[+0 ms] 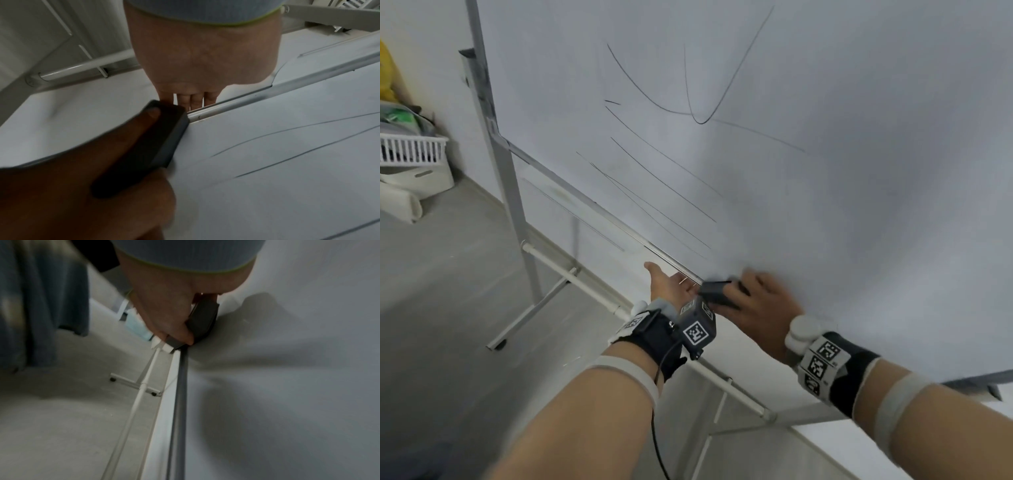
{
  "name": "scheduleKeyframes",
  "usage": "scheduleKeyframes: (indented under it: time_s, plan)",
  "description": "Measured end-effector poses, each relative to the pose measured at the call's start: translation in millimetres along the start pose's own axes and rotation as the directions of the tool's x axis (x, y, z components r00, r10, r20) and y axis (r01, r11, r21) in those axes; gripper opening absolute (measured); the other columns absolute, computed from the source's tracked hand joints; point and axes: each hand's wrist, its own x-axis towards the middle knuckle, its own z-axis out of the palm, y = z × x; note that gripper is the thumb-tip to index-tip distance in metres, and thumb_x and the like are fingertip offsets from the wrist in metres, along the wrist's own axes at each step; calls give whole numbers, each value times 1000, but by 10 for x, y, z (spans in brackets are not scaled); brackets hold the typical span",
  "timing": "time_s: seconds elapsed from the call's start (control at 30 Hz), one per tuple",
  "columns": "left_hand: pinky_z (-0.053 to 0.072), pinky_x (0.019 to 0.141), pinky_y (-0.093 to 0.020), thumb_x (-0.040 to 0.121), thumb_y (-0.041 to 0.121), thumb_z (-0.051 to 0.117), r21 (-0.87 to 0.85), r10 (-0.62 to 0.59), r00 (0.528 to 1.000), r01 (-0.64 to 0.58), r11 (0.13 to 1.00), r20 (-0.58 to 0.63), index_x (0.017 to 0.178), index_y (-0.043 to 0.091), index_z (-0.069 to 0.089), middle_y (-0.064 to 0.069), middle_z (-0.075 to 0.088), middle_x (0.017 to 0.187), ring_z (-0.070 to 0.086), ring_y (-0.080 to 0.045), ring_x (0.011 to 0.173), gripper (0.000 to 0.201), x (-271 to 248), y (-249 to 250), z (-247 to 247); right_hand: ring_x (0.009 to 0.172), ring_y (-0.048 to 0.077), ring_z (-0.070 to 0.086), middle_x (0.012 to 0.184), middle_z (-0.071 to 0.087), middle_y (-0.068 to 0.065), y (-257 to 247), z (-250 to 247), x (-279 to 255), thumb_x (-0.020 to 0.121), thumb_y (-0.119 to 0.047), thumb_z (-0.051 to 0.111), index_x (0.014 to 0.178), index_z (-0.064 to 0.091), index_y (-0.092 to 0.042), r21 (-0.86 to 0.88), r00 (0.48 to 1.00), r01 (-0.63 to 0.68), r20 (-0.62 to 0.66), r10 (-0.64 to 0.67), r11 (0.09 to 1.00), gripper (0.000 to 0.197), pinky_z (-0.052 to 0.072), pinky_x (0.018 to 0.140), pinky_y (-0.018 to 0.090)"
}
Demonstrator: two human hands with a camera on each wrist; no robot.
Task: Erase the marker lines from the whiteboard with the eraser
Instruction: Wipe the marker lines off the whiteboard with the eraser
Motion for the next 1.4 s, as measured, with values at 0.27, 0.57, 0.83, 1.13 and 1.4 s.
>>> scheduleKeyframes:
  time_s: [0.27,0.57,0.83,1.13,1.4]
  plan:
    - [31,115,-55,86,84,11,45,-16,1000,16,999,-14,155,11,26,-14,43,154,45,-33,139,102,-93,40,-10,96,29,42,111,55,6,583,-796,960,83,-12,51,139,56,-41,36,858,-392,-347,380,919,64,32,83,42]
    - [37,108,-59,77,92,27,-104,62,998,-59,993,20,146,25,38,-22,46,145,51,-47,128,96,-61,341,-157,102,34,49,115,59,8,98,-266,489,87,-6,26,128,63,-30,-42,999,33,25,-32,999,60,35,86,42]
    - [38,111,-55,73,95,23,-138,88,996,-84,987,28,154,19,31,-16,36,156,42,-41,138,112,-13,713,-109,96,30,44,113,53,10,481,-645,1101,80,-7,52,145,51,-39,-15,868,-444,-254,426,896,72,32,83,42]
    - [43,105,-59,72,92,37,-162,135,991,-132,978,4,136,18,54,-18,62,130,60,-43,118,100,74,979,-210,101,32,44,116,52,8,264,-421,1231,72,-15,52,132,60,-39,-32,986,-143,-90,140,989,65,33,87,42]
    - [41,111,-47,75,92,33,-175,97,995,-90,981,34,136,2,53,-24,60,133,60,-39,118,110,51,1068,-228,98,31,44,109,58,5,63,-208,1424,79,-18,68,119,69,-35,-15,992,-6,-126,4,1000,43,34,83,42]
